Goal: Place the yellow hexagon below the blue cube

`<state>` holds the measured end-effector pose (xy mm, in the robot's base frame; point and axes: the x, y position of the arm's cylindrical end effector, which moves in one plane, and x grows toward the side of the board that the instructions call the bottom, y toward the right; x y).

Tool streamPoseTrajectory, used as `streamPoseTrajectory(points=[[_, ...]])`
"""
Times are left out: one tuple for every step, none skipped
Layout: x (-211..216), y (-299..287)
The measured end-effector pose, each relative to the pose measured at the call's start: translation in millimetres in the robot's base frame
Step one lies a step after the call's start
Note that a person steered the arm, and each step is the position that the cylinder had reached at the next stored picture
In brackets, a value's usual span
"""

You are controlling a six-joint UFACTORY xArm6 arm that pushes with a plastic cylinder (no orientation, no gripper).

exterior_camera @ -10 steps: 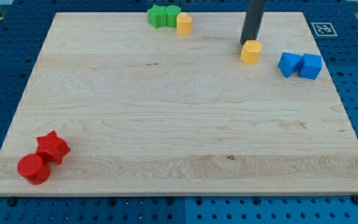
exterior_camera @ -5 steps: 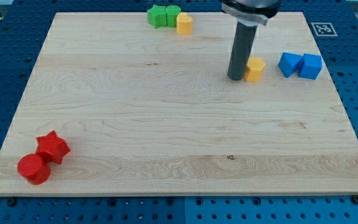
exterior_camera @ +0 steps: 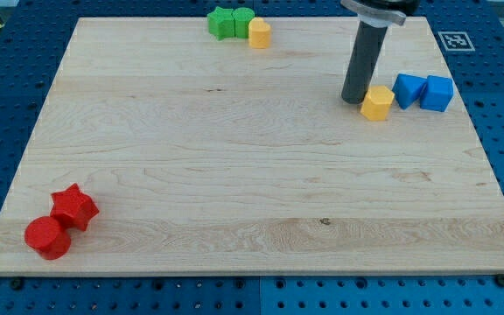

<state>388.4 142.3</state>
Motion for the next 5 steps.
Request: streamPoseTrajectory(points=[[23.5,17.6],[36.0,52.5],[36.0,75.1],[33.2,76.4],[22.1,80.9]])
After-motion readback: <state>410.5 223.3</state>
